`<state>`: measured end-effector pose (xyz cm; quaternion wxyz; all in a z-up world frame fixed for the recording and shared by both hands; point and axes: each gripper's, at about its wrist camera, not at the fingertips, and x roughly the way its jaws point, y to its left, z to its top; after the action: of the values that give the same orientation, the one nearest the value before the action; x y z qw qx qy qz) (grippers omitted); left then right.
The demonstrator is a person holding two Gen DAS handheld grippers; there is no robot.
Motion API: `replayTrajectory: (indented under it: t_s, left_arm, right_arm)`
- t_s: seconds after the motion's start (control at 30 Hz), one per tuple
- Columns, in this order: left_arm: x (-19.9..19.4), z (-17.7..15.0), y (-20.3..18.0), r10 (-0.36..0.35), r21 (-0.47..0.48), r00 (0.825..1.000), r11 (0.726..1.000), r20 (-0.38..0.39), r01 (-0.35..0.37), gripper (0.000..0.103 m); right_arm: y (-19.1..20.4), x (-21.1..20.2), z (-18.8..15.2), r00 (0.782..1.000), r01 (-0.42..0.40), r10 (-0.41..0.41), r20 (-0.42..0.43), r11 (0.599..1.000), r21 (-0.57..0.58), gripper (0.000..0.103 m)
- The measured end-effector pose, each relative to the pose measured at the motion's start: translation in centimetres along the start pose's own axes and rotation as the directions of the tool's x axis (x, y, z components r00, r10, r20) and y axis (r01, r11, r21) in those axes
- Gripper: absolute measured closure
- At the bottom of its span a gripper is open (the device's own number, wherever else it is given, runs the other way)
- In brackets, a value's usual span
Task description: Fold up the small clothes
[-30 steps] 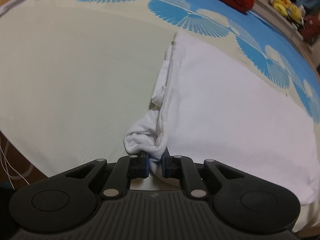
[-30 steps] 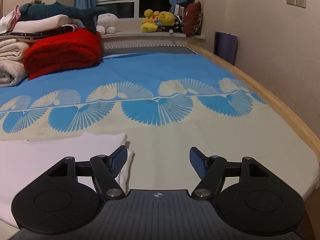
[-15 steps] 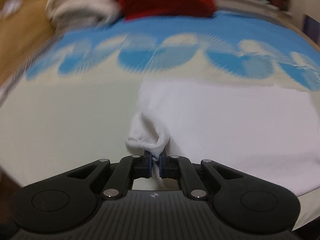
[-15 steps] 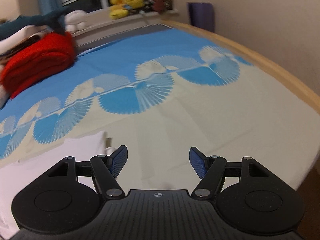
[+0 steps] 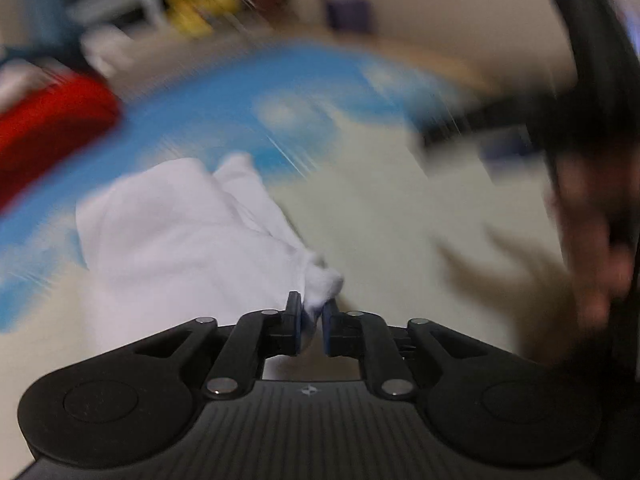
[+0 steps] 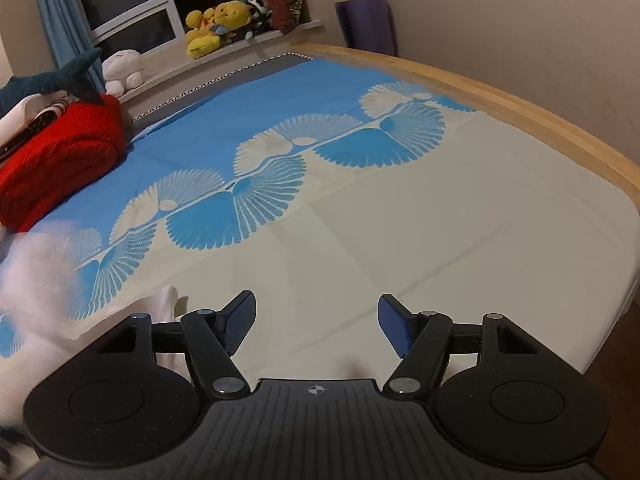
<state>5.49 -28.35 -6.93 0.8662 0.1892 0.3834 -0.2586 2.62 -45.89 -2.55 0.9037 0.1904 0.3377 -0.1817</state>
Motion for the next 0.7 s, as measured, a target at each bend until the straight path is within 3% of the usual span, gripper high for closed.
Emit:
replayTrajectory:
  t_s: [0.03, 0.07, 0.2, 0.33, 0.43, 0.53, 0.57, 0.6, 0.63, 0.7]
  left_arm:
    - [1.0, -0.4, -0.6, -0.046, 0.016, 0.998, 0.999, -0.05, 0.046, 0.089]
    - [0.9, -0.7, -0.5, -0.074, 0.016, 0.996, 0.997, -0.046, 0.075, 0.089]
    - [-1.7, -1.8, 4.4, -0.076, -0.096, 0.996, 0.992, 0.043, 0.08, 0.085]
    - [-1.6, -3.8, 11.1, 0.035, -0.229, 0.999, 0.973, -0.008, -0.036, 0.085]
    - [-0.2, -6.5, 14.2, 0.043, -0.289, 0.994, 0.955, -0.1, -0.071, 0.085]
    - [2.6, -9.7, 14.2, 0.017, -0.252, 0.969, 0.964, -0.245, -0.08, 0.085]
    - [2.2, -10.3, 13.7, 0.042, -0.217, 0.978, 0.972, -0.204, -0.087, 0.085]
    - [2.0, -10.5, 13.5, 0.057, -0.187, 0.98, 0.978, -0.191, -0.093, 0.085]
    - [1.8, -10.5, 13.3, 0.064, -0.176, 0.98, 0.98, -0.189, -0.098, 0.085]
    - [1.7, -10.3, 13.7, 0.051, -0.204, 0.98, 0.975, -0.195, -0.091, 0.085]
  right_arm:
    - [-0.1, 0.2, 0.0, 1.0, -0.008, 0.008, -0.011, 1.0, 0.002, 0.034]
    - [-0.3, 0.4, -0.1, 0.999, -0.024, 0.025, -0.028, 1.0, 0.006, 0.034]
    - [0.2, 1.7, -0.8, 0.982, -0.128, 0.128, -0.141, 0.992, 0.014, 0.034]
    - [2.3, 3.4, -2.3, 0.924, -0.247, 0.236, -0.302, 0.969, 0.0, 0.033]
    - [4.4, 4.5, -3.8, 0.886, -0.261, 0.214, -0.411, 0.963, -0.063, 0.033]
    - [6.1, 5.4, -6.0, 0.869, -0.21, 0.099, -0.485, 0.961, -0.18, 0.036]
    - [6.5, 5.6, -6.5, 0.864, -0.212, 0.086, -0.497, 0.956, -0.203, 0.054]
    - [6.6, 5.6, -6.9, 0.858, -0.223, 0.09, -0.505, 0.952, -0.21, 0.081]
    - [6.5, 5.5, -7.0, 0.858, -0.228, 0.097, -0.505, 0.952, -0.205, 0.092]
    - [6.4, 5.2, -7.2, 0.865, -0.227, 0.098, -0.492, 0.951, -0.211, 0.097]
